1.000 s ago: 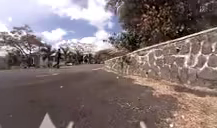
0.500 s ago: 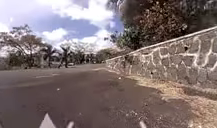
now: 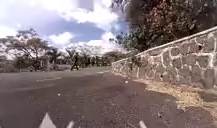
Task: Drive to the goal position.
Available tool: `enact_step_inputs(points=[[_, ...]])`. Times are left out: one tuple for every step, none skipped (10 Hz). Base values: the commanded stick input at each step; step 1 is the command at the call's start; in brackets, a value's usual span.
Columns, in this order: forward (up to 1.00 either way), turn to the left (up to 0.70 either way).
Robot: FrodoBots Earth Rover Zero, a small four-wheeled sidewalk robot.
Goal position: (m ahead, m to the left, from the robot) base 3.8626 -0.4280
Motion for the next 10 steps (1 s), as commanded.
enact_step_inputs(points=[[0.50,0.00],[0.50,0.00],[0.50,0.00],[0.00,0.00],[0.00,0.00],[0.00,0.00],[0.00,0.17],[0.00,0.34],[0.00,0.50],[0.00,0.50]])
